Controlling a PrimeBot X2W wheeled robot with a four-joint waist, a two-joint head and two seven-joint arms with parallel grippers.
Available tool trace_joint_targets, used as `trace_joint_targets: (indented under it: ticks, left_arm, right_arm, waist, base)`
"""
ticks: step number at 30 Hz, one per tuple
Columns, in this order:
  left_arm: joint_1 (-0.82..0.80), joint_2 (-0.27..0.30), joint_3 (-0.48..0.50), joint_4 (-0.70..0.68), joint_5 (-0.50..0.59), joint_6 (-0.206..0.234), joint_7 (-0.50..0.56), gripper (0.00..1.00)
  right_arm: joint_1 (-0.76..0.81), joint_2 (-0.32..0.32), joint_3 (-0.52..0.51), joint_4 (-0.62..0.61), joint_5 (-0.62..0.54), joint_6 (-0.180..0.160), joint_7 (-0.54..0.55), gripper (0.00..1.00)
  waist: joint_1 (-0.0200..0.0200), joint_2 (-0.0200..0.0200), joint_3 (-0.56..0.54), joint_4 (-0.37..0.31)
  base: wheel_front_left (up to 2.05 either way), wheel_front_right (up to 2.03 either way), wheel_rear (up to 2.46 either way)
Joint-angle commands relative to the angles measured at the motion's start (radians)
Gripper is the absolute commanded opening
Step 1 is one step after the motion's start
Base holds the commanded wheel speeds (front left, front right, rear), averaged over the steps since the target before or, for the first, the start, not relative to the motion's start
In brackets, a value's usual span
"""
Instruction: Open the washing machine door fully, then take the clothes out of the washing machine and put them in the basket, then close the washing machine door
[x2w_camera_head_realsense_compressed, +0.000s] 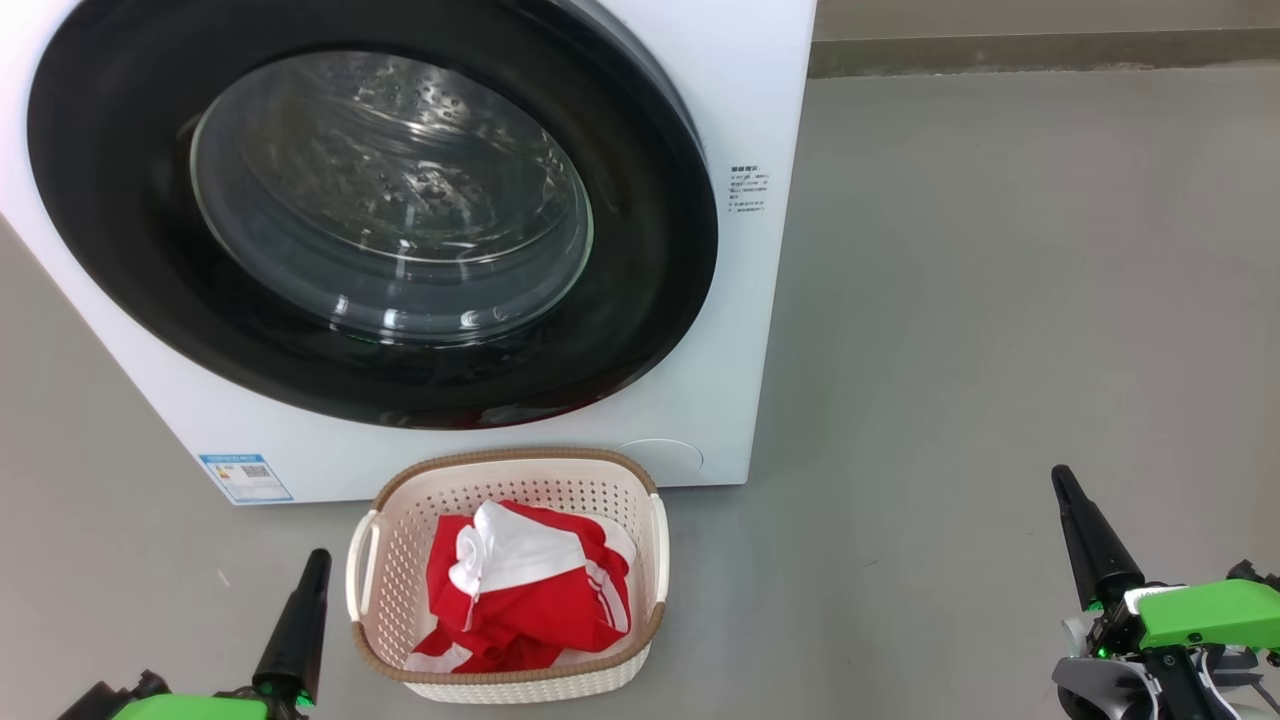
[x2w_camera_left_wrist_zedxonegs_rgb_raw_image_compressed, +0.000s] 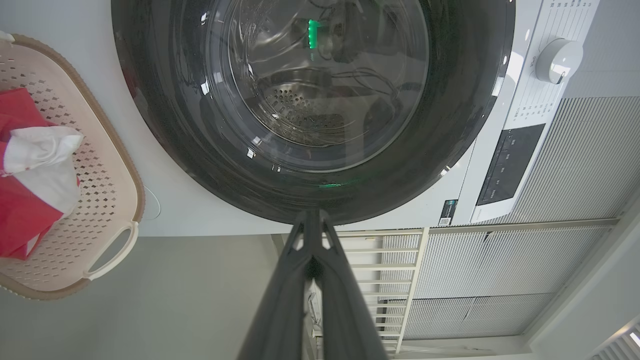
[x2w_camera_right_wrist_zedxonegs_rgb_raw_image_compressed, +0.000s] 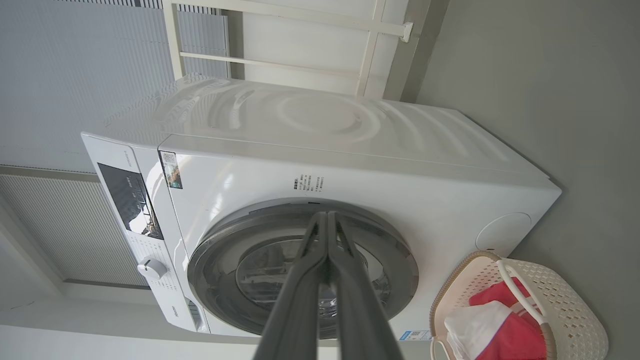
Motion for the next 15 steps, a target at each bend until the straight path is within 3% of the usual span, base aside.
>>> trace_joint_targets:
  ticks: [1,15]
  left_arm:
    - [-0.04,0.01,0.036,-0.021,-0.006,-0.007,0.005,0.0]
    - [-0.04,0.01,0.036,-0.021,-0.006,-0.007,0.005,0.0]
  right_arm:
    - [-0.042,-0.009,0.015,-0.03,0.0,-0.001,0.006,0.0]
    - [-0.042,-0.009,0.015,-0.03,-0.001,-0.001,0.006,0.0]
  waist:
    - [0.0,0.0,0.0,0.0]
    - [0.0,0.0,0.0,0.0]
  base:
    - [0.0,0.0,0.0]
    - [0.0,0.0,0.0]
